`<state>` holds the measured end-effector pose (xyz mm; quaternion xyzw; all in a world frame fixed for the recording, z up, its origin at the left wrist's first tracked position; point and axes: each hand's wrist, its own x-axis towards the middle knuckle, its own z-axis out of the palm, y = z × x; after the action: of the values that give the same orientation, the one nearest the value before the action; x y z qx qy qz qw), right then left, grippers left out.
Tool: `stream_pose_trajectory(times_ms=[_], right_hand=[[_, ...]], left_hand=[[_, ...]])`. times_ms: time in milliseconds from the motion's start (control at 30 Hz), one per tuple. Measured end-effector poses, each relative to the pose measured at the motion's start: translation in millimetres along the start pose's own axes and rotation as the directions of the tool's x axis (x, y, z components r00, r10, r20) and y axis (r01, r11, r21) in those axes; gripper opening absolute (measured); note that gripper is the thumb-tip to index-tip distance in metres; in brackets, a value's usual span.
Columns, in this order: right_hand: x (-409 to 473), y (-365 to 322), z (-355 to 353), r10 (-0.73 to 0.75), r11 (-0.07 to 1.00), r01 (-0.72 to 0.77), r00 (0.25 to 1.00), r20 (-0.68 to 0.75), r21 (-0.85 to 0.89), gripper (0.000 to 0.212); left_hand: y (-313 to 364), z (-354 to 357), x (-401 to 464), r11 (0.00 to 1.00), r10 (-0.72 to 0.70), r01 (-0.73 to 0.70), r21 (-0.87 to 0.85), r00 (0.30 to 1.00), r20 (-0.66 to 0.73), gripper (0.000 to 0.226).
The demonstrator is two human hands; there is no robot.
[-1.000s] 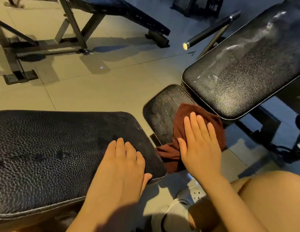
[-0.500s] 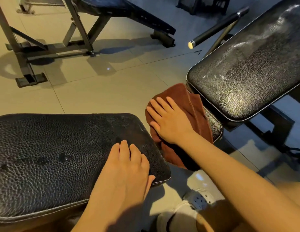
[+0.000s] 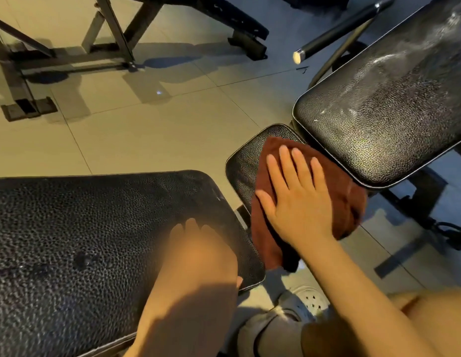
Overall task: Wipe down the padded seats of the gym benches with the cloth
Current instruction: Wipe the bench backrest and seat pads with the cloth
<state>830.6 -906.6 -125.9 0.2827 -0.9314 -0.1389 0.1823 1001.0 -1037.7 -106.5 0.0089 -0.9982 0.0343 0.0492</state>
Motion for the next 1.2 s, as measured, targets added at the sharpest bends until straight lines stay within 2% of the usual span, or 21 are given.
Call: stream_pose_trajectory(times_ms=[67, 200, 300, 567, 667, 767, 867, 933, 967, 1067, 1100, 1200], right_hand=[[29.5, -13.1, 0.7, -0.041, 0.998, 0.044, 0.998, 0.052, -0.045, 0.066], [51.4, -32.1, 3.9, -0.301, 0.944, 0.319, 0.938, 0.173, -0.085, 0.061], [35.9, -24.4, 3.6, -0.4, 0.905, 0.417, 0.9, 0.17, -0.078, 0.056], [-37.6, 21.5, 0.2, -0.169, 0.985, 0.172, 0.979, -0.112, 0.016, 0.055], [-35.8, 24.6, 1.9, -0.104, 0.994, 0.108, 0.982, -0.157, 0.015, 0.055], [-10.9, 15.3, 4.1, -0.048, 0.999, 0.05, 0.991, -0.126, 0.011, 0.061], [24.4, 5.7, 7.2, -0.082, 0.996, 0.084, 0.993, -0.079, 0.019, 0.065], [39.4, 2.5, 8.2, -0.141, 0.989, 0.143, 0.986, -0.091, 0.022, 0.058], [42.2, 2.2, 7.9, -0.165, 0.984, 0.171, 0.98, -0.112, 0.046, 0.052], [33.8, 7.8, 9.3, -0.212, 0.964, 0.244, 0.945, -0.25, 0.104, 0.027], [27.5, 11.2, 9.7, -0.217, 0.957, 0.262, 0.933, -0.289, 0.128, 0.021], [-0.5, 21.9, 10.5, -0.199, 0.934, 0.286, 0.914, -0.353, 0.214, 0.014]], left_hand=[[0.1, 0.2, -0.4, 1.0, 0.006, -0.006, 0.006, 1.0, -0.012, 0.065], [-0.7, 0.1, -2.8, 1.0, 0.014, -0.013, 0.019, 0.999, -0.041, 0.053], [-0.7, 2.5, -3.4, 1.0, 0.023, -0.023, -0.009, 0.999, -0.048, 0.055], [-0.5, 3.5, -3.8, 0.998, 0.039, -0.04, -0.04, 0.999, -0.039, 0.056], [0.0, 4.0, -3.3, 0.999, 0.025, -0.025, -0.031, 1.0, 0.017, 0.055], [-0.6, -4.1, -1.2, 1.0, 0.009, -0.011, 0.027, 0.998, 0.068, 0.045], [-3.5, -12.3, 0.2, 0.999, 0.015, -0.022, 0.04, 0.988, 0.154, 0.044], [-3.2, -22.4, 0.6, 0.997, 0.011, -0.025, 0.068, 0.981, 0.195, 0.038], [-2.0, -28.8, 0.3, 0.995, 0.027, -0.047, 0.09, 0.977, 0.21, 0.038], [3.8, -27.0, -3.5, 0.988, 0.059, -0.078, 0.135, 0.989, 0.139, 0.047], [5.5, -30.4, -3.1, 0.986, 0.048, -0.074, 0.15, 0.984, 0.173, 0.049], [5.6, -29.2, -6.5, 0.98, 0.028, -0.062, 0.19, 0.984, 0.174, 0.053]])
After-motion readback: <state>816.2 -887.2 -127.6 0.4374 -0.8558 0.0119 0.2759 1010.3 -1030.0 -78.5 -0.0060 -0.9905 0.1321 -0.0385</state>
